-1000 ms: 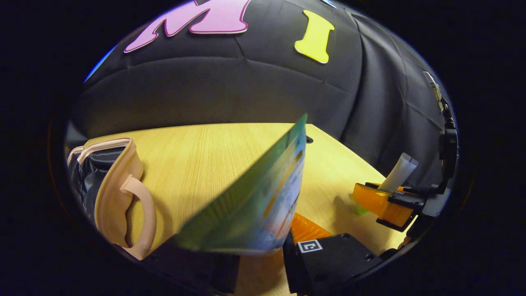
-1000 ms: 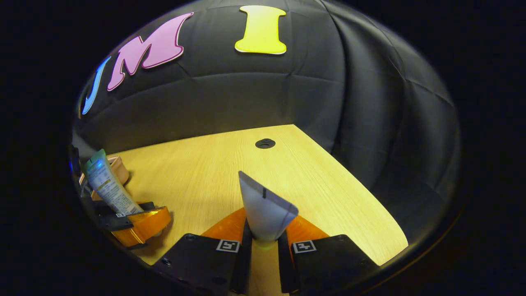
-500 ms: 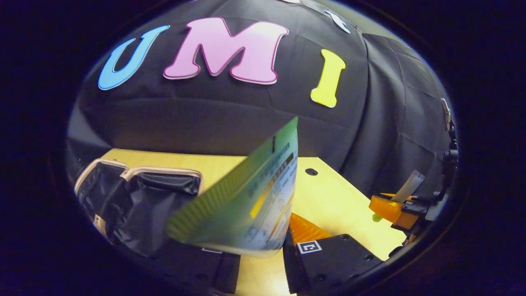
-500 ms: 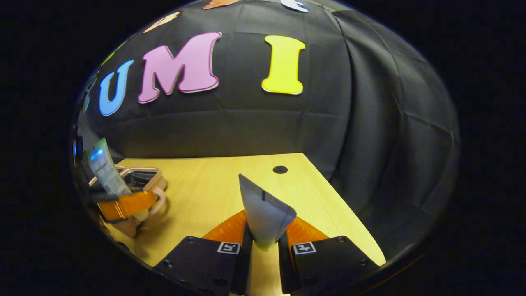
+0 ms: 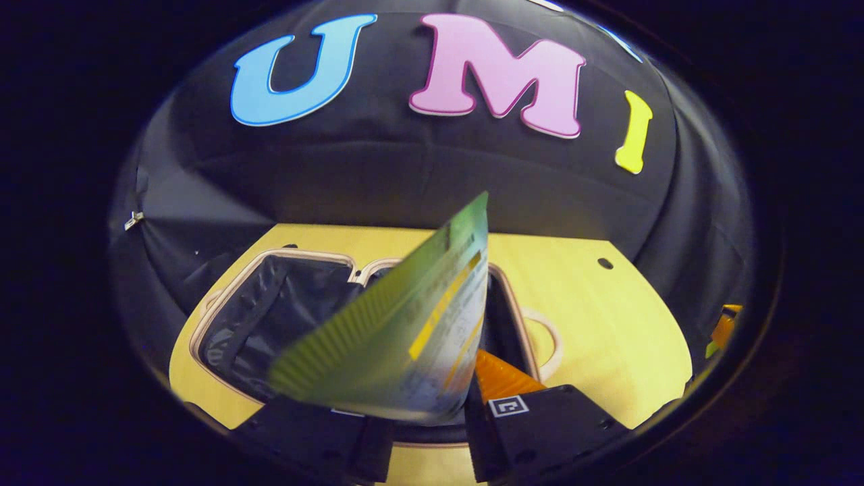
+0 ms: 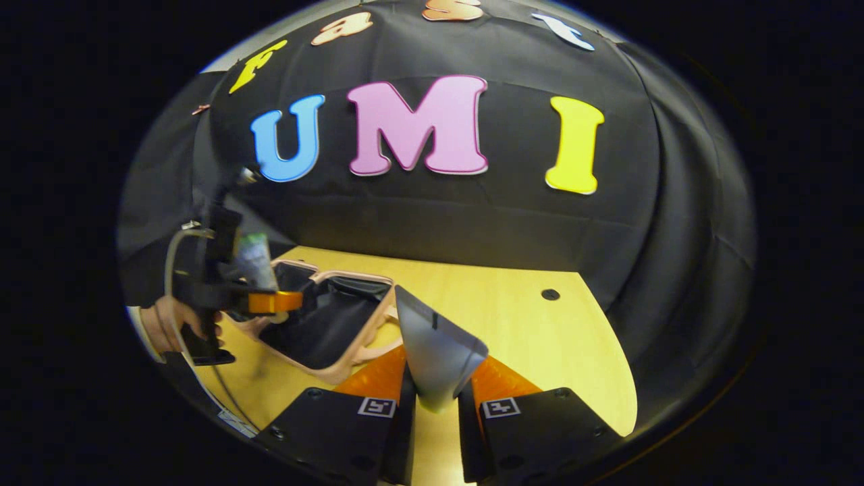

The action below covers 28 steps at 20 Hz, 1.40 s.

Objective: First open the suitcase, pack the skin care products into it, and then close the suitcase.

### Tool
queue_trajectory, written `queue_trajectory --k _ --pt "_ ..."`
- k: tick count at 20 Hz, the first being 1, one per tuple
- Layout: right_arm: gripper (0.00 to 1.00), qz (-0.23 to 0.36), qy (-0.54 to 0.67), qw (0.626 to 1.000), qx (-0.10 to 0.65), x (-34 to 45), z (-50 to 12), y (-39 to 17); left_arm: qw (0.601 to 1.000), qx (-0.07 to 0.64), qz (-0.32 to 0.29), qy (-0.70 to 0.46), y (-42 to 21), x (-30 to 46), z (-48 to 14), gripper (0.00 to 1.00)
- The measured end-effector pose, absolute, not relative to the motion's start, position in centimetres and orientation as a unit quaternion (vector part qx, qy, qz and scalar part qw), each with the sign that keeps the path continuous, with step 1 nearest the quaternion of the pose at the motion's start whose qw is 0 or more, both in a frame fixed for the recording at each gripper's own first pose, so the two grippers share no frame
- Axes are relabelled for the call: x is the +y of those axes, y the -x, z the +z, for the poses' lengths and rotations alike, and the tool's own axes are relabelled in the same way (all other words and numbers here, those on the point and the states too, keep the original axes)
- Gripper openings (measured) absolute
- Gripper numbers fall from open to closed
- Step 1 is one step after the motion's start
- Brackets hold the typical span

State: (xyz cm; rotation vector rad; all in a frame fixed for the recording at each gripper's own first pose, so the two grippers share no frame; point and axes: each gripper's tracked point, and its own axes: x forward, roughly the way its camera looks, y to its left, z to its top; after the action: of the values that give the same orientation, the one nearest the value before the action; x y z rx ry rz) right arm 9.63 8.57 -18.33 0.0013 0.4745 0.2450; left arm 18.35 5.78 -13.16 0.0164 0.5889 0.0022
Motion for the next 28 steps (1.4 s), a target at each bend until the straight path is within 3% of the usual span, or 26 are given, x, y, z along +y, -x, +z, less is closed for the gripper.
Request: queue_trajectory --k 5,9,12,15,17,19,20,21,22,28 --pt "0.31 0.129 -0.01 0.967 0.22 10.8 -15.7 -9.5 0.905 0.425 -0.02 -0.029 -21.7 7.1 -19.9 0.53" --pt "0.31 0.118 -0.023 0.964 0.236 11.2 -16.5 -8.8 0.857 0.511 -0.034 -0.058 -22.0 7.8 -22.9 0.48" --pt "0.31 0.109 -0.033 0.963 0.244 11.3 -17.2 -9.1 0.853 0.519 -0.022 -0.057 -22.8 8.1 -23.6 0.42" --pt "0.31 0.11 -0.04 0.962 0.248 12.1 -17.3 -10.1 0.863 0.501 0.004 -0.07 -23.2 9.1 -22.7 0.43" --pt "0.31 0.12 -0.035 0.96 0.249 13.1 -17.4 -11.2 0.889 0.453 0.002 -0.065 -23.7 9.1 -20.0 0.49" --pt "0.31 0.134 -0.027 0.958 0.252 14.4 -17.7 -12.4 0.92 0.389 -0.001 -0.053 -23.8 9.1 -16.0 0.64" --pt "0.31 0.142 -0.026 0.955 0.259 15.4 -18.1 -13.0 0.932 0.359 0.0 -0.05 -23.2 9.4 -13.5 0.83" --pt "0.31 0.151 -0.026 0.952 0.265 16.4 -18.4 -13.5 0.943 0.328 0.006 -0.048 -22.5 10.2 -11.1 0.95" --pt "0.31 0.159 -0.026 0.948 0.275 17.6 -18.9 -14.2 0.952 0.303 0.011 -0.047 -21.7 11.5 -9.3 0.99" --pt "0.31 0.206 -0.022 0.912 0.355 25.8 -25.0 -17.0 0.969 0.236 0.06 -0.032 -13.5 18.6 -3.4 0.98"
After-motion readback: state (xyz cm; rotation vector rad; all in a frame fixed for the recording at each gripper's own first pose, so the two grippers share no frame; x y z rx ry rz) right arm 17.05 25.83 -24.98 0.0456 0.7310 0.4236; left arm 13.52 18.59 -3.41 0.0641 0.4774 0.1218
